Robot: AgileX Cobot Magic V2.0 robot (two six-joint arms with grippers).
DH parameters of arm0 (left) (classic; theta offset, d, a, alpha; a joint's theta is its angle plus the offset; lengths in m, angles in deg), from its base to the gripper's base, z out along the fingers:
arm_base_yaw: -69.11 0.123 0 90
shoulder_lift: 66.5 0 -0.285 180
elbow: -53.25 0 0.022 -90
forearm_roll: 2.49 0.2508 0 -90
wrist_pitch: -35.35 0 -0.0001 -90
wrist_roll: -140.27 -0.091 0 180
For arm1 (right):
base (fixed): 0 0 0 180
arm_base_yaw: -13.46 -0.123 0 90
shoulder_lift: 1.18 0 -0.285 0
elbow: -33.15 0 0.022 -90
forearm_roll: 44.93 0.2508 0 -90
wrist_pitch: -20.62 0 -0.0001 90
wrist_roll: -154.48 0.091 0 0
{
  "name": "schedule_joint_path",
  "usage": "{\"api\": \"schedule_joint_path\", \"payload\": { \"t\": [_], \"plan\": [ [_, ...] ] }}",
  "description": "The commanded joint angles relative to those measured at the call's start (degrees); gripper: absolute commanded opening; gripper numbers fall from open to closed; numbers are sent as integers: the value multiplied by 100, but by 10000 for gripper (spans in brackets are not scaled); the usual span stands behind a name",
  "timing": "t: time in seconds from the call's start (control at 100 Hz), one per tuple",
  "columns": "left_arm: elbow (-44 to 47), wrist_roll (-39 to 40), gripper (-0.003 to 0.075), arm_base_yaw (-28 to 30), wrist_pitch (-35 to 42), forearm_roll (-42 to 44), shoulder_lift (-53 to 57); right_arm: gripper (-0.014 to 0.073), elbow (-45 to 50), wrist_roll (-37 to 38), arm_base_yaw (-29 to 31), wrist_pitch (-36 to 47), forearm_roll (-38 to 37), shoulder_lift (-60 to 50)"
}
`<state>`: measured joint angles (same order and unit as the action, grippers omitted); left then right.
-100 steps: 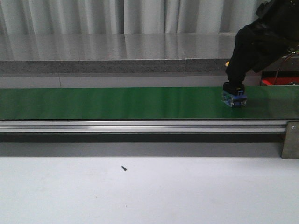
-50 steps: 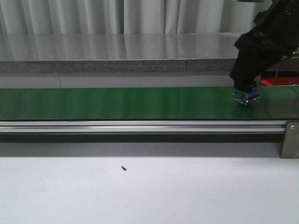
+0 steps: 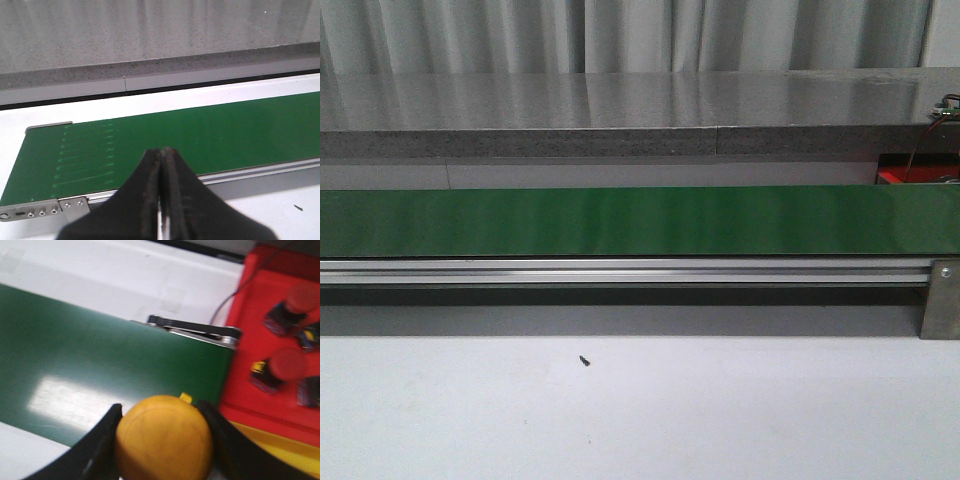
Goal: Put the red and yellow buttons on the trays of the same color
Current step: 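Place the second yellow button in the yellow tray and release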
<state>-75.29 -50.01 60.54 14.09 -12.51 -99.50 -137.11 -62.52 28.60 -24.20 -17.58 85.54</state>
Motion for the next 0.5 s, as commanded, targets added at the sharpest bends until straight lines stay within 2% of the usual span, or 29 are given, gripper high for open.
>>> {"api": "schedule_joint_path", "payload": {
  "t": [0.0,0.23,0.49],
  "plan": [
    [-174,20,-20,-40,471,-77,-19,237,-150,10,553,73,90,-314],
    [-174,20,-19,-40,471,-77,-19,237,-6,-1,1848,-196,150,-292],
    [-174,20,-20,-40,471,-77,-19,237,978,-159,2256,247,156,-292]
  ]
}}
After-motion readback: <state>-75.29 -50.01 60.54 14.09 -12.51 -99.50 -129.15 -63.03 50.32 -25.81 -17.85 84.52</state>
